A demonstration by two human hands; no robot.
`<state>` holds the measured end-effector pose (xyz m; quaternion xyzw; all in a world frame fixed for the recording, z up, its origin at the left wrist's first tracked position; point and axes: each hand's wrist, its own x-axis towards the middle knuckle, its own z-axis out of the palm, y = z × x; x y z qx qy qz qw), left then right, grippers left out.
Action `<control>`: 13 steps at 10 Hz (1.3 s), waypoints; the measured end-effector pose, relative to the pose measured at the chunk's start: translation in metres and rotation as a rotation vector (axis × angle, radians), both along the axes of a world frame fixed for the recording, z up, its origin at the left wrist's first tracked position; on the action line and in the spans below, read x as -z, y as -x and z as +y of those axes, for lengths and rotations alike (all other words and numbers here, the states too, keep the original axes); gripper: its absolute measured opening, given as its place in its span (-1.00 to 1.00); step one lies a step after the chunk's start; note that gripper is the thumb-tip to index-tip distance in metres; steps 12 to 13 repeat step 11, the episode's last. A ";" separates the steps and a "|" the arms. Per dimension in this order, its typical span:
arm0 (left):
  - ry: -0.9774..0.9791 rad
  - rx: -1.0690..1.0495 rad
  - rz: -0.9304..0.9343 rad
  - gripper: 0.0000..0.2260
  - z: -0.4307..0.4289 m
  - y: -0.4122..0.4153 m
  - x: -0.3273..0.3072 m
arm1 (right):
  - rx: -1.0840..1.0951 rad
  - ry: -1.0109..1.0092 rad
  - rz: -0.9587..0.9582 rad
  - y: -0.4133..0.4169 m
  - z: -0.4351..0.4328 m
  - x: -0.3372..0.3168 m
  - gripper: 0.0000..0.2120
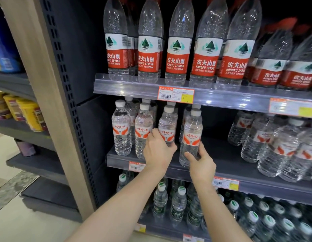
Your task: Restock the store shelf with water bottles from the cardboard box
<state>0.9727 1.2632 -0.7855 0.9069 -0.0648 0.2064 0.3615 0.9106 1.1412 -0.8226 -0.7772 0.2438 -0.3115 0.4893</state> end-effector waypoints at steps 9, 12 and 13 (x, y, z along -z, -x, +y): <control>0.013 0.054 0.059 -0.41 0.008 0.016 0.007 | -0.041 0.046 0.040 -0.003 -0.012 0.010 -0.34; -0.070 0.012 0.018 -0.40 0.013 0.029 0.011 | 0.007 0.089 0.036 0.023 -0.007 -0.012 -0.38; -0.070 0.012 0.018 -0.40 0.013 0.029 0.011 | 0.007 0.089 0.036 0.023 -0.007 -0.012 -0.38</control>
